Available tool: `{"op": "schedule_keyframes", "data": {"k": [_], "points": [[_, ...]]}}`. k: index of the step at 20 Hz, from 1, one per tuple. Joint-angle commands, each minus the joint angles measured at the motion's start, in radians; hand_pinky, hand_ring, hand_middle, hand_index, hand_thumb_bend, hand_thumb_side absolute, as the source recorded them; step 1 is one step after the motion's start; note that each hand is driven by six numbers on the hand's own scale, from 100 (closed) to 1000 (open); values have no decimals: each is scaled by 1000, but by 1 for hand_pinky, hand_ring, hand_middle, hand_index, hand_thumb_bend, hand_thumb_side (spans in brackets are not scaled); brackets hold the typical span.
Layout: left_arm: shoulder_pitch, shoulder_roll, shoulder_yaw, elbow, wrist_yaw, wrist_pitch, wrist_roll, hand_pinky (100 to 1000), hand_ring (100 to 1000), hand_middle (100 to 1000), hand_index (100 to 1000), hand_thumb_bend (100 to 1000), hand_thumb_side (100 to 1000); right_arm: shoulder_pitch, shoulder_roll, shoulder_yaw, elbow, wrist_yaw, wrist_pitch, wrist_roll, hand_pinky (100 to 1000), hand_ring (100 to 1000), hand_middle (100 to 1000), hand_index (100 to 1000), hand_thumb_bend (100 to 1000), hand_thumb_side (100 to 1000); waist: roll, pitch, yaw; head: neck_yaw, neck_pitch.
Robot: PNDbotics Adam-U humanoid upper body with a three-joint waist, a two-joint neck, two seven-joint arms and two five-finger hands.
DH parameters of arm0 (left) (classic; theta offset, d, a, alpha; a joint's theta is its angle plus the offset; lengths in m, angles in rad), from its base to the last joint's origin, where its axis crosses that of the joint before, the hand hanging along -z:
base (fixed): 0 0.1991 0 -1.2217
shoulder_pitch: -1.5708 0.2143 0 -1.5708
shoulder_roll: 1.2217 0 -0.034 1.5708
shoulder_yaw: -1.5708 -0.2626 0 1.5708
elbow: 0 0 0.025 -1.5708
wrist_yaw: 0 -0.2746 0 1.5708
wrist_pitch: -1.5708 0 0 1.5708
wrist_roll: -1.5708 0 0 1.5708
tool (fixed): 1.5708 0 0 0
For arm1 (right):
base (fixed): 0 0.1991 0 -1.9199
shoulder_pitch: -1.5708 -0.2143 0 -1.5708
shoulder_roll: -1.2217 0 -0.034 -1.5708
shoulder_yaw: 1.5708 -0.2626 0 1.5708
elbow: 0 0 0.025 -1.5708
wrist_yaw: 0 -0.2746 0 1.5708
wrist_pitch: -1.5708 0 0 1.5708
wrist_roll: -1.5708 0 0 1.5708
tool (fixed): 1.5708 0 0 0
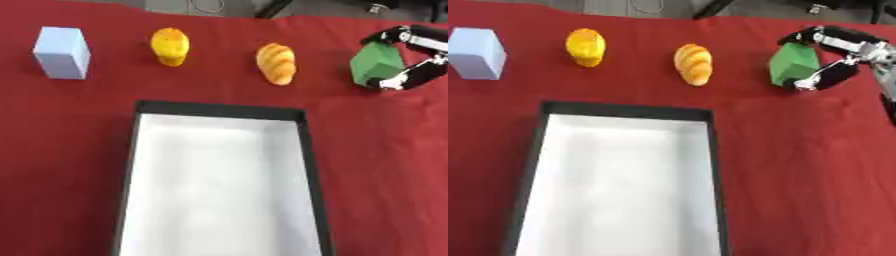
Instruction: Pick up objects on the table and place them in the box.
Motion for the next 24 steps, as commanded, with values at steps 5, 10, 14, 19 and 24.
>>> {"op": "schedule_keyframes", "data": {"k": [5, 10, 14, 19, 24], "points": [[-5, 24, 2, -18, -5, 5, 0, 816, 779, 727, 795, 100, 785, -8, -39, -5, -10, 52, -81, -66, 818, 549, 453, 638, 451, 349, -8, -6, 0, -1, -15], [-1, 25, 3, -17, -5, 8, 2, 816, 779, 724, 789, 100, 785, -17, -28, -12, -9, 66, -58, -157, 798, 483, 395, 556, 449, 346, -8, -11, 0, -1, -9], [5, 27, 1, -16, -4, 12, 4, 816, 778, 723, 788, 100, 784, -15, -32, 9, -25, 23, -39, -212, 796, 479, 393, 555, 447, 316, -10, -23, -3, 0, 10], [20, 34, 1, -12, 1, 14, 3, 817, 778, 722, 787, 100, 780, -36, -38, 30, -82, -37, -34, -214, 795, 476, 390, 553, 448, 302, -12, -54, -17, -1, 47], [48, 46, 7, -5, 10, 15, 10, 817, 778, 723, 788, 100, 770, -91, -35, 76, -178, -117, 2, -183, 793, 473, 394, 557, 449, 316, -10, -101, -48, 13, 89]]}}
